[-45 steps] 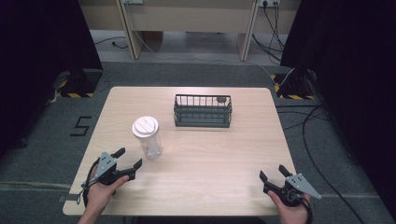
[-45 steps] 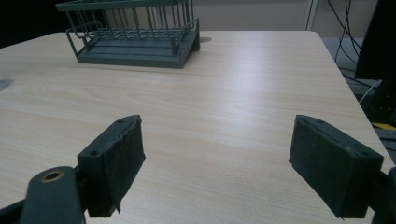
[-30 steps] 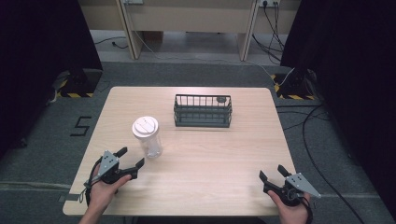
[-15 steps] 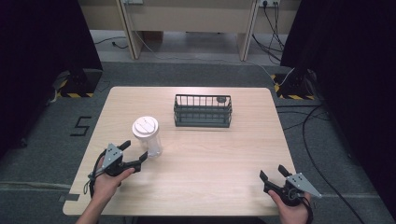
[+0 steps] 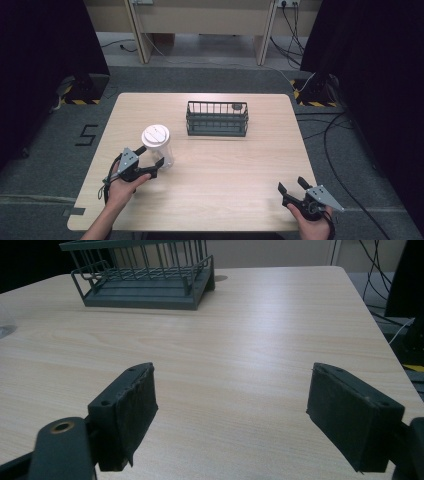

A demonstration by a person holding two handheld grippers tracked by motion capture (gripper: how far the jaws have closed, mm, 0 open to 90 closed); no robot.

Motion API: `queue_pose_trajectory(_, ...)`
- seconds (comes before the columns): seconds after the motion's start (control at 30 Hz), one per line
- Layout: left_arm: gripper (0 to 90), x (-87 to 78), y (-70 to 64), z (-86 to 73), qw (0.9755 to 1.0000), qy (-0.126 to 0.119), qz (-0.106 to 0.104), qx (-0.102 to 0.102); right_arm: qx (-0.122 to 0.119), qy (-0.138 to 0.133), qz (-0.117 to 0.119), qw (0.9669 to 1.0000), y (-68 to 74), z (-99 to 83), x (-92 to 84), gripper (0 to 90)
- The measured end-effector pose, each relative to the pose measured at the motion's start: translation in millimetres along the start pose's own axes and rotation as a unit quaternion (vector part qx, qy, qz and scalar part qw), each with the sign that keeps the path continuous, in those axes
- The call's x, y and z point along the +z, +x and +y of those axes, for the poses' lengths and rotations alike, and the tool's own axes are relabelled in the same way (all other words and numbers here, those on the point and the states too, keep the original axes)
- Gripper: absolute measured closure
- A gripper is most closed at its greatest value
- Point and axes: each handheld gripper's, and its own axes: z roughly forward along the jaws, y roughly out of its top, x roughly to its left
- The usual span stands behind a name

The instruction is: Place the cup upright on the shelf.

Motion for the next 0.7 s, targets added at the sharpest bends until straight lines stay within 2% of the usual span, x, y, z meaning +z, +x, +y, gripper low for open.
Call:
queue_pose_trajectory(0.33, 14.4, 14.9, -0.5, 4.5, 0.9999, 0.0, -0.008, 0.01, -0.001, 0.0, 0.001, 1.0, -0.3, 0.1, 0.2, 20.3)
queue_pose_trajectory(0.7, 14.3, 28.5, -1.5, 6.1, 0.9999, -0.002, -0.009, 0.011, -0.002, 0.002, 0.002, 1.0, -0.2, 0.2, 0.4, 20.4)
